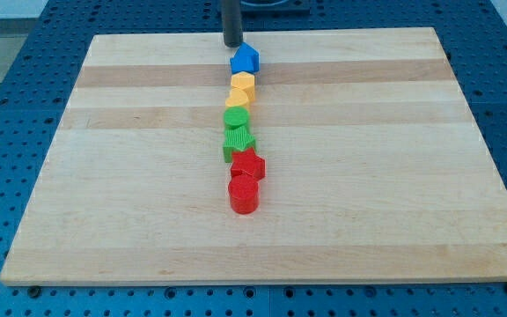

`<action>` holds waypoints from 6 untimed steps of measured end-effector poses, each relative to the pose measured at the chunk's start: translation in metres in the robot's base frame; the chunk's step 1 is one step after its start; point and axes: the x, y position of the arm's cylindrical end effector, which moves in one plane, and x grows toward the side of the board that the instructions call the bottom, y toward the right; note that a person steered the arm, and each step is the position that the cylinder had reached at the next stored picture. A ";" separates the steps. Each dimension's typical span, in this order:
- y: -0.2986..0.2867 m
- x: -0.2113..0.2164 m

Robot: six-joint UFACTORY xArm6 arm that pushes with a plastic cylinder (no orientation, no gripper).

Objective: Push blue triangle parallel to yellow heart

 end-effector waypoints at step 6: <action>0.100 0.062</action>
